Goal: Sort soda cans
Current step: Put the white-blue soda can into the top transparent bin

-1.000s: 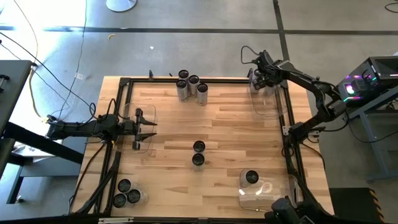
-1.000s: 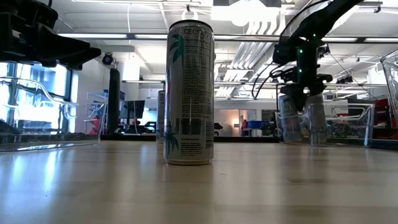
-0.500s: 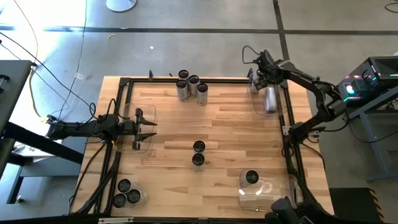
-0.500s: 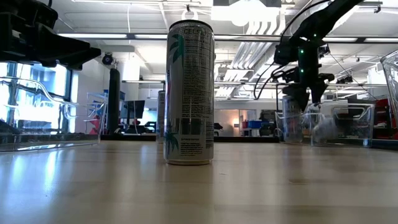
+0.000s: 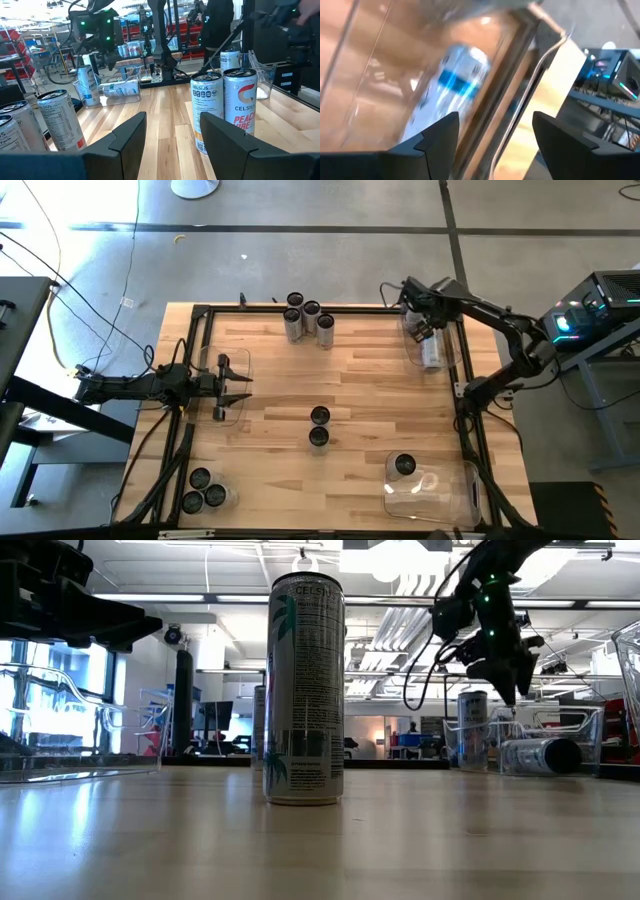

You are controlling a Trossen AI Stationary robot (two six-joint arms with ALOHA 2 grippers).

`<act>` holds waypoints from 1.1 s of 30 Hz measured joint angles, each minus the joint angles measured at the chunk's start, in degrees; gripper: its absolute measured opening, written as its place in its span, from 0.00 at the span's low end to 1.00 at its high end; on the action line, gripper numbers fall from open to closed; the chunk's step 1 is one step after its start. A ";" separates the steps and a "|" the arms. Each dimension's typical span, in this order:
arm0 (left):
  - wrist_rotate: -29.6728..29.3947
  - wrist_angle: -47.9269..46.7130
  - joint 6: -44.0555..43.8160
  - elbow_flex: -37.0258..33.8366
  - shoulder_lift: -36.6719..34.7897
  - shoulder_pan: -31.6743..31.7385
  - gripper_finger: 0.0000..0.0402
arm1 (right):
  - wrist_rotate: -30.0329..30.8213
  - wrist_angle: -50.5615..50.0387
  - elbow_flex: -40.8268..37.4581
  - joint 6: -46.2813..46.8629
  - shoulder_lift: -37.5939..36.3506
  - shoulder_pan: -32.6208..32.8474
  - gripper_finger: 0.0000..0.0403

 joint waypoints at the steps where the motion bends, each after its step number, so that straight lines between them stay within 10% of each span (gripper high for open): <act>1: -0.01 -0.01 0.00 -0.01 0.00 0.00 0.45 | -0.85 -1.16 0.07 0.78 0.00 0.66 0.61; 17: -0.01 -0.01 0.00 0.01 0.00 -0.01 0.45 | -15.30 4.49 -4.84 6.59 -2.18 9.16 0.61; 33: 0.01 -0.01 0.00 -0.01 0.00 0.00 0.45 | -17.65 16.28 -21.36 19.34 -8.94 1.69 0.61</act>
